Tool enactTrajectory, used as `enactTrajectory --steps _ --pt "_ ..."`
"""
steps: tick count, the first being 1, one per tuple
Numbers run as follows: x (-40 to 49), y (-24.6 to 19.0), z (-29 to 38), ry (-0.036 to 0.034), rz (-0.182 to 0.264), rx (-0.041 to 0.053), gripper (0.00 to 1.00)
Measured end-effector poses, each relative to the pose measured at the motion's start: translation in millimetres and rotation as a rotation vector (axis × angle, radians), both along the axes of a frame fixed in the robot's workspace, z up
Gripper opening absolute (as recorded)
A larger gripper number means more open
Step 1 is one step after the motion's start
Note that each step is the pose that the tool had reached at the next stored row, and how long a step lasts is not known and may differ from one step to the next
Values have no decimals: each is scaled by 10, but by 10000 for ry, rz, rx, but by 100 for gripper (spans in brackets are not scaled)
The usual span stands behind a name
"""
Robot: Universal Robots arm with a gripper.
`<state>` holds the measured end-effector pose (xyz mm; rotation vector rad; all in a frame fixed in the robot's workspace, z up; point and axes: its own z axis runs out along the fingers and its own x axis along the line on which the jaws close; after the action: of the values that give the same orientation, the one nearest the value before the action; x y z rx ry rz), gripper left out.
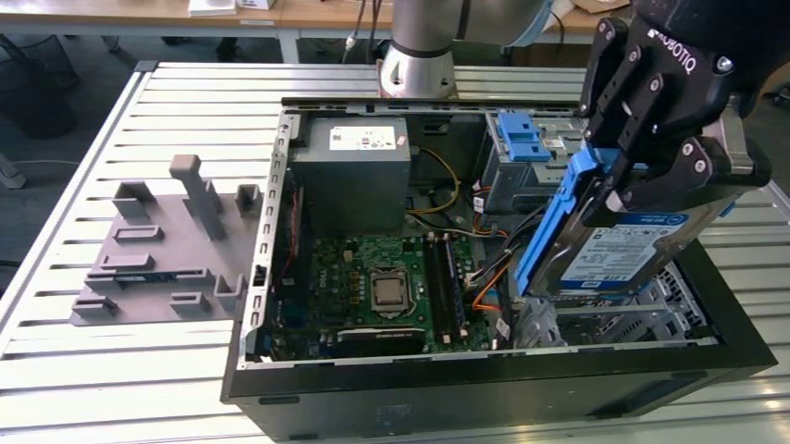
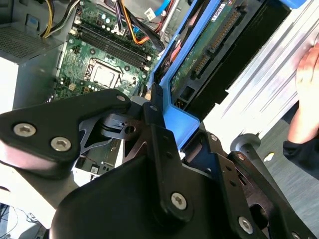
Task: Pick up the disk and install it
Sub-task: 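Insert the disk into the insertion slot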
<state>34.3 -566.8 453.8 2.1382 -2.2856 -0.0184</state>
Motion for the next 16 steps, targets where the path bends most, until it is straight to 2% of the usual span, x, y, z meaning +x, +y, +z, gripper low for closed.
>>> enactTrajectory --steps 6,16 --pt "139 0 -25 0 2 -1 36" --pt "270 0 -89 1 123 -3 36"
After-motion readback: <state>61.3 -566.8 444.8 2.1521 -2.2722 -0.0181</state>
